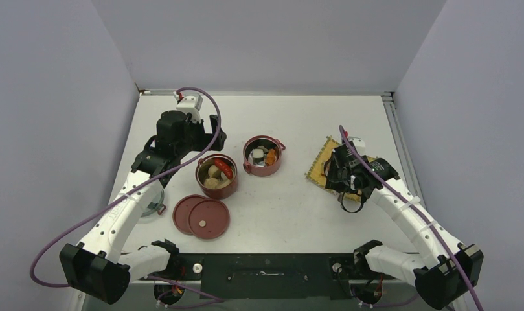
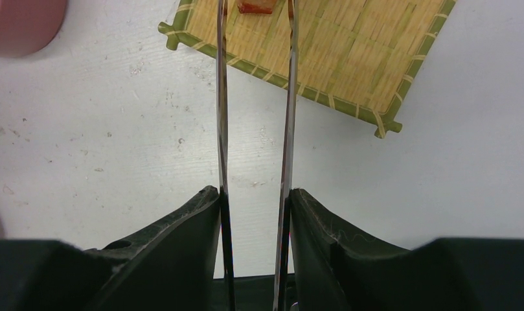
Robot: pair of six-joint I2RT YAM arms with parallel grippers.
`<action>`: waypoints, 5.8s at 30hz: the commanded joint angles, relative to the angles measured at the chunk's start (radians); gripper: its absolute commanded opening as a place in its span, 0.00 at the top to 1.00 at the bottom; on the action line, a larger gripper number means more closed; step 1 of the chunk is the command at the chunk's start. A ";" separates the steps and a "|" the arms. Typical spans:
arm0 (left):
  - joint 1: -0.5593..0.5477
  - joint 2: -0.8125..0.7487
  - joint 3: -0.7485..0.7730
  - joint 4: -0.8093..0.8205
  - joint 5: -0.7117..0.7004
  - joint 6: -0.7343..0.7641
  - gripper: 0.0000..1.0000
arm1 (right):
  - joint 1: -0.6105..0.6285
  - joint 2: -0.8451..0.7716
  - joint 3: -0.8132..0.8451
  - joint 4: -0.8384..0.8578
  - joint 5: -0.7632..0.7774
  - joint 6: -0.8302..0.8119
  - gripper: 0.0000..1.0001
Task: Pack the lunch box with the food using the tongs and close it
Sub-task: Pick up the fake food from the plate, then place the fake food in the packing box, then pick up the fake food from the plate.
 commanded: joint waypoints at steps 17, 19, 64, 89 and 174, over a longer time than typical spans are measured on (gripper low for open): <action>-0.008 -0.010 0.006 0.053 0.032 -0.008 0.03 | 0.078 0.026 -0.015 0.028 0.081 0.042 0.61; -0.009 -0.012 0.006 0.053 0.031 -0.009 0.03 | 0.093 0.034 -0.010 0.017 0.107 0.051 0.61; -0.010 -0.023 0.007 0.053 0.019 -0.004 0.03 | 0.171 0.006 0.103 -0.027 0.138 0.085 0.76; -0.010 0.011 0.002 0.052 0.017 0.000 0.03 | 0.295 0.284 0.277 0.357 -0.172 -0.115 0.75; -0.010 0.056 0.000 0.049 -0.007 0.004 0.03 | -0.361 0.168 0.060 0.220 -0.183 -0.353 0.61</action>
